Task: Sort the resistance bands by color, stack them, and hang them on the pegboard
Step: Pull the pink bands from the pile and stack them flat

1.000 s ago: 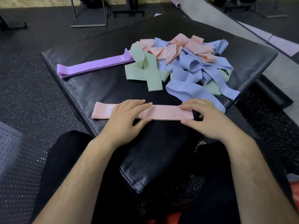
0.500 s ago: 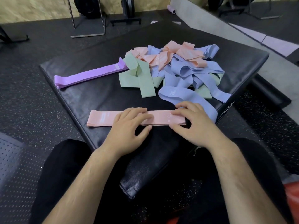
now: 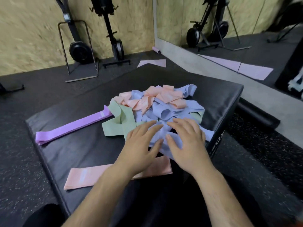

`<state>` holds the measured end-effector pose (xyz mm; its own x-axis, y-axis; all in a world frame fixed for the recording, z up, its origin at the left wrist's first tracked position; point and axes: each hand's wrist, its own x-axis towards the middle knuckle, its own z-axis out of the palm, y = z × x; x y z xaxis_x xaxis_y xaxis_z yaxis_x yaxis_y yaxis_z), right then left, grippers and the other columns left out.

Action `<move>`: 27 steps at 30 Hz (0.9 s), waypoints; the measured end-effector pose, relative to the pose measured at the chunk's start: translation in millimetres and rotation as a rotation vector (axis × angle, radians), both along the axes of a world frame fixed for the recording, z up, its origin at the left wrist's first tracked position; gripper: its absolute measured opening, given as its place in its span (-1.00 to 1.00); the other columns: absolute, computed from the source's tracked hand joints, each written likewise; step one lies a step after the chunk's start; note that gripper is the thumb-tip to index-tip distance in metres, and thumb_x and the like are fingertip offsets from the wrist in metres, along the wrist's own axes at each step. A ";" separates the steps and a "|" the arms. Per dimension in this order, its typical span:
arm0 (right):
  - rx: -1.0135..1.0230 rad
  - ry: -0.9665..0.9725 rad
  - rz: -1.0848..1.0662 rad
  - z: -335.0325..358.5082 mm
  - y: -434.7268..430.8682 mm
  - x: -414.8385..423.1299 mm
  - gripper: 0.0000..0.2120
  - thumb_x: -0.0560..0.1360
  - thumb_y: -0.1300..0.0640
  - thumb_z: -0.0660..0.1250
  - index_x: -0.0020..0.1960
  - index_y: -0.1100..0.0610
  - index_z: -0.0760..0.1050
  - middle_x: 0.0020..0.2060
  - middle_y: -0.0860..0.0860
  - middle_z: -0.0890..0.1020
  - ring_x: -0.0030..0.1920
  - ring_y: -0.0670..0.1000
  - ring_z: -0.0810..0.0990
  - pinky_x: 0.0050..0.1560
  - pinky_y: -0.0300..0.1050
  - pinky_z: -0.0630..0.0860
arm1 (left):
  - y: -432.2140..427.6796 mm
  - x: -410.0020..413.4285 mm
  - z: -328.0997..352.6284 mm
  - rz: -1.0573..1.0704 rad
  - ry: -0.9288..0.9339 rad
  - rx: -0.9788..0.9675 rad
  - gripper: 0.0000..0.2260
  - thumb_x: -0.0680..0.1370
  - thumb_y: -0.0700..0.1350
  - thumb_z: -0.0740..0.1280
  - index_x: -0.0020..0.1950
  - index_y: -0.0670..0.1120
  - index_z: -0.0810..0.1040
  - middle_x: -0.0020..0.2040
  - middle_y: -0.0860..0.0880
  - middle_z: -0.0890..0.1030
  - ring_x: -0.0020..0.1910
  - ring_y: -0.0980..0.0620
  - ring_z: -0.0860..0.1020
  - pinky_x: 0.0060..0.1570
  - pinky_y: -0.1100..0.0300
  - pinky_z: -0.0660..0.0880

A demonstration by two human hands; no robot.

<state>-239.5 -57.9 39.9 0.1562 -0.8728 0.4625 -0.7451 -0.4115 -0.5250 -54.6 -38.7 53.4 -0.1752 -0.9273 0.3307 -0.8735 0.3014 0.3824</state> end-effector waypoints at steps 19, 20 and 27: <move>0.180 -0.078 -0.158 -16.9 -52.3 -36.9 -0.55 0.65 -0.02 0.20 0.53 -0.08 0.33 0.56 -0.23 0.25 0.58 -0.07 0.03 0.49 0.02 0.00 | -123.0 -67.4 12.1 -0.105 -0.271 0.038 -0.68 0.63 -0.07 0.22 0.37 -0.03 0.54 0.40 0.06 0.50 0.40 -0.02 0.39 0.29 0.09 0.21; 0.177 -0.082 -0.157 -17.5 -52.6 -37.4 -0.56 0.65 0.01 0.21 0.52 -0.07 0.35 0.55 -0.23 0.26 0.58 -0.08 0.04 0.49 0.01 0.00 | -120.2 -66.5 11.0 -0.106 -0.251 0.023 -0.70 0.63 -0.10 0.23 0.33 -0.07 0.56 0.35 0.02 0.53 0.35 -0.06 0.44 0.25 0.11 0.23; 0.033 -0.227 -0.132 -14.7 -47.2 -33.2 -0.58 0.57 0.04 0.16 0.41 0.02 0.49 0.38 -0.13 0.52 0.43 -0.09 0.33 0.34 -0.18 0.17 | -72.1 -50.6 19.0 -0.128 -0.147 -0.107 -0.78 0.61 -0.16 0.22 0.14 -0.17 0.61 0.21 -0.05 0.61 0.13 -0.16 0.57 0.11 -0.02 0.43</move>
<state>-272.6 -105.1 25.2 -0.0648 -0.8938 0.4437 -0.6526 -0.2984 -0.6965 -105.2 -110.8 72.4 -0.3431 -0.8555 0.3878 -0.8694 0.4455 0.2136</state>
